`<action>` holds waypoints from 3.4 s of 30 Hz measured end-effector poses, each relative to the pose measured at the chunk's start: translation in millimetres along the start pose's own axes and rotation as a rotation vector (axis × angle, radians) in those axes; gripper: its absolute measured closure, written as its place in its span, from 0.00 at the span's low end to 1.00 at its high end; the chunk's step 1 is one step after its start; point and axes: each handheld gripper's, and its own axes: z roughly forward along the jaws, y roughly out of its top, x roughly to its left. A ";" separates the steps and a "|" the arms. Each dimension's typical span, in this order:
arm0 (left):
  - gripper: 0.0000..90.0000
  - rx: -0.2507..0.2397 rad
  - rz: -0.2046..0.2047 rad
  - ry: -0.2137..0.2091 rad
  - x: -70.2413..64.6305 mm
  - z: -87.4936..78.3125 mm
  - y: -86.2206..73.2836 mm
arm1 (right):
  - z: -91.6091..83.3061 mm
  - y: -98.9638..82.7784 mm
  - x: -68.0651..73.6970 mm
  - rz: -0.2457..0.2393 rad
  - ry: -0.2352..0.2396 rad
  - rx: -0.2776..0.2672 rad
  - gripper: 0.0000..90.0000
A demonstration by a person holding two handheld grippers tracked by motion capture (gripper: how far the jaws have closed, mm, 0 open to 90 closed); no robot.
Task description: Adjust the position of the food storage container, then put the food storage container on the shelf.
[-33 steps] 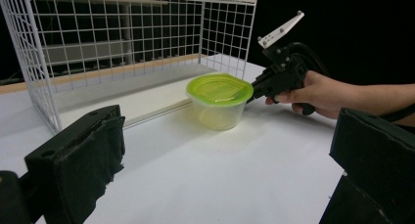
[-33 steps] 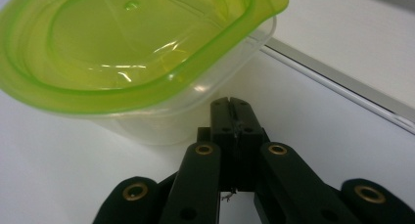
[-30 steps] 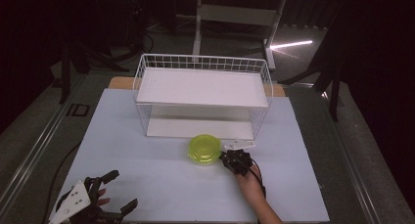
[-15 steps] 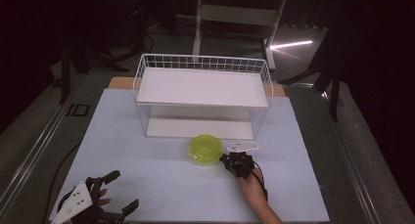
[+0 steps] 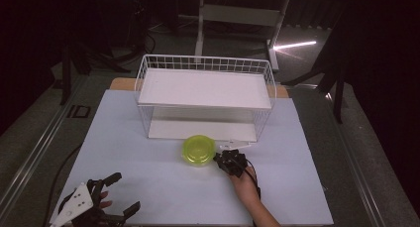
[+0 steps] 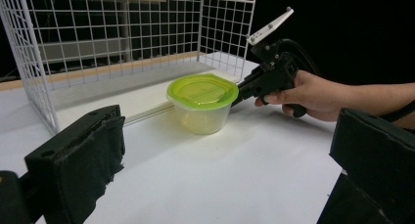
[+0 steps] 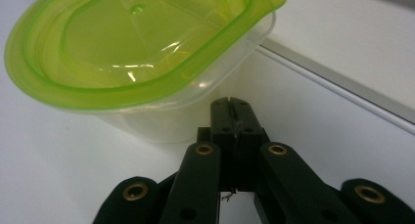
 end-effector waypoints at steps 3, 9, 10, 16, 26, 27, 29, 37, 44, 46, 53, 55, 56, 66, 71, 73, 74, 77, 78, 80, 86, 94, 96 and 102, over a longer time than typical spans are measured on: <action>0.01 0.001 0.003 0.001 -0.2 -0.6 0.2 | 4.4 2.8 2.9 -0.014 0.007 0.006 1.00; 0.01 0.001 0.002 0.002 -0.1 -1.6 0.3 | 5.3 2.8 5.7 -0.024 -0.005 0.007 1.00; 0.01 0.002 0.002 0.002 0.0 -1.6 0.3 | 3.1 2.0 5.5 -0.020 -0.014 0.003 1.00; 0.01 -0.007 -0.014 -0.014 0.3 -0.4 0.4 | -18.6 1.4 5.8 -0.033 -0.065 -0.014 0.83; 0.01 0.026 -0.003 -0.018 0.2 8.4 5.2 | -64.8 -4.0 3.1 -0.104 -0.054 -0.082 0.26; 0.01 0.026 -0.003 -0.018 0.2 8.4 5.2 | -64.8 -4.0 3.1 -0.104 -0.054 -0.082 0.26; 0.01 0.032 -0.014 -0.028 2.5 13.5 9.0 | -73.9 -4.6 5.4 -0.115 -0.018 -0.098 0.16; 0.01 0.075 -0.017 -0.084 8.0 30.2 16.8 | -90.2 -2.3 21.1 -0.183 -0.023 -0.132 0.16; 0.01 0.076 -0.048 -0.116 14.8 50.8 24.0 | -99.9 3.2 30.6 -0.180 -0.030 -0.203 0.21; 0.01 0.078 -0.041 -0.117 15.5 56.7 26.9 | -101.0 3.8 32.4 -0.176 -0.009 -0.213 0.23; 0.01 0.162 -0.048 -0.127 21.4 82.4 35.9 | -99.8 9.8 31.6 -0.149 -0.024 -0.193 0.27; 0.01 0.192 -0.050 -0.131 22.6 90.2 37.3 | -96.3 9.7 32.3 -0.165 -0.075 -0.210 0.27; 0.01 0.202 -0.050 -0.133 23.3 92.7 37.8 | -95.2 10.9 31.8 -0.165 -0.082 -0.216 0.27; 0.01 0.219 -0.125 -0.103 42.3 123.6 43.4 | -80.9 22.8 20.2 -0.065 -0.043 -0.210 0.22; 0.01 0.262 -0.162 -0.029 50.7 144.8 45.5 | -72.7 29.2 15.2 -0.023 -0.042 -0.212 0.16; 0.01 0.275 -0.181 -0.037 54.2 151.8 46.5 | -69.2 32.1 13.6 -0.011 -0.032 -0.210 0.15; 0.01 0.279 -0.191 -0.043 55.8 154.6 46.8 | -67.0 33.5 13.1 -0.007 -0.033 -0.201 0.15; 0.01 0.310 -0.217 -0.057 60.0 162.6 46.5 | -59.6 35.6 10.9 0.014 -0.039 -0.176 0.16; 0.01 0.320 -0.221 -0.056 60.7 164.9 45.9 | -56.9 35.8 10.1 0.028 -0.044 -0.172 0.15; 0.01 0.345 -0.236 -0.054 62.1 169.8 44.5 | -51.4 36.9 9.4 0.079 -0.040 -0.186 0.14; 0.06 0.397 -0.280 -0.018 64.8 183.2 39.8 | -39.6 38.8 9.6 0.122 -0.044 -0.172 0.16; 0.27 0.446 -0.325 0.033 64.5 192.6 33.8 | -28.3 38.0 4.8 0.189 -0.037 -0.132 0.33; 0.35 0.450 -0.349 0.036 65.0 192.5 32.0 | -26.6 35.8 4.6 0.197 -0.039 -0.119 0.34; 0.48 0.479 -0.388 0.062 67.5 194.3 25.2 | -21.3 31.9 1.8 0.210 -0.023 -0.092 0.38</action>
